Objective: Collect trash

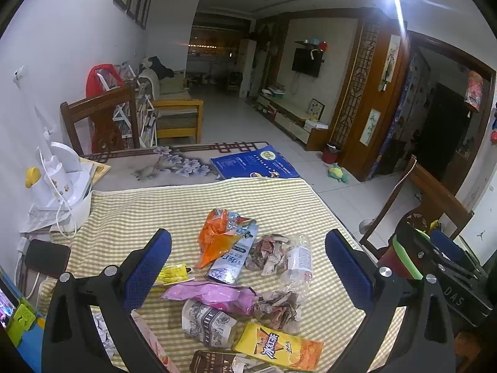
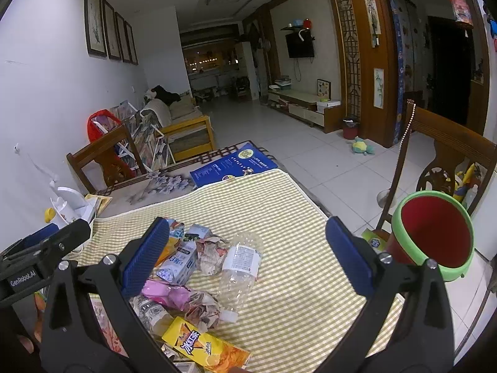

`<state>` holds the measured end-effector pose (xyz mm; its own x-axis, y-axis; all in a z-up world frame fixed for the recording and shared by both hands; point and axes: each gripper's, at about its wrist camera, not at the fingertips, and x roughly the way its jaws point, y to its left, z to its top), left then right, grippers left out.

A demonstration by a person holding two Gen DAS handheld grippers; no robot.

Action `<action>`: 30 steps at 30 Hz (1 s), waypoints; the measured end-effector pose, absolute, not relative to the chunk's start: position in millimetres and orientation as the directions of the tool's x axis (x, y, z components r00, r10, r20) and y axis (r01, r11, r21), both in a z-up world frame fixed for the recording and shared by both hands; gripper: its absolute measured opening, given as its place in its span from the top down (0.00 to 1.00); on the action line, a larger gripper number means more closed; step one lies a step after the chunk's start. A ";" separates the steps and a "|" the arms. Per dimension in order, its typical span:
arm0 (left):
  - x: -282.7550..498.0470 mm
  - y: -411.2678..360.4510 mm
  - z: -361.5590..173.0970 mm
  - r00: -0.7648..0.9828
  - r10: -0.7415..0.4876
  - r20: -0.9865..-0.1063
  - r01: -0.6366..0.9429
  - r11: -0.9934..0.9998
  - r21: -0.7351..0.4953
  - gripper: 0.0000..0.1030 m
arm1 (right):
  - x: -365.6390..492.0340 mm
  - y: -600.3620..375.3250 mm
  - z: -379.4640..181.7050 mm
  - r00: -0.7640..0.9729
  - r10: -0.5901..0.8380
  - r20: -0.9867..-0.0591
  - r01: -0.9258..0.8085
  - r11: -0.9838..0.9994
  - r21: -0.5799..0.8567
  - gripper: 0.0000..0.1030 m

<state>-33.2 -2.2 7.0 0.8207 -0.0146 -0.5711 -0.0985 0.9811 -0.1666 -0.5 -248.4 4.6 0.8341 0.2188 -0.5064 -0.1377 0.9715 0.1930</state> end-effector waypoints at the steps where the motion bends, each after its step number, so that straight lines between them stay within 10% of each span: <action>1: -33.5 -1.7 6.9 0.820 -0.016 -0.572 -0.097 0.981 -0.167 0.08 | -0.8 -249.0 4.8 0.835 0.217 -0.506 -0.136 0.972 0.193 0.03; 30: -27.2 -1.2 -3.6 0.812 -0.021 -0.584 -0.100 0.980 -0.173 0.08 | 3.3 -252.7 3.1 0.822 0.205 -0.531 -0.128 0.975 0.179 0.03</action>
<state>-27.2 -1.2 -3.6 0.8115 -0.0208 -0.5839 -0.0995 0.9798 -0.1732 3.3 -252.7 3.1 0.8224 0.2053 -0.5305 -0.1278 0.9754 0.1794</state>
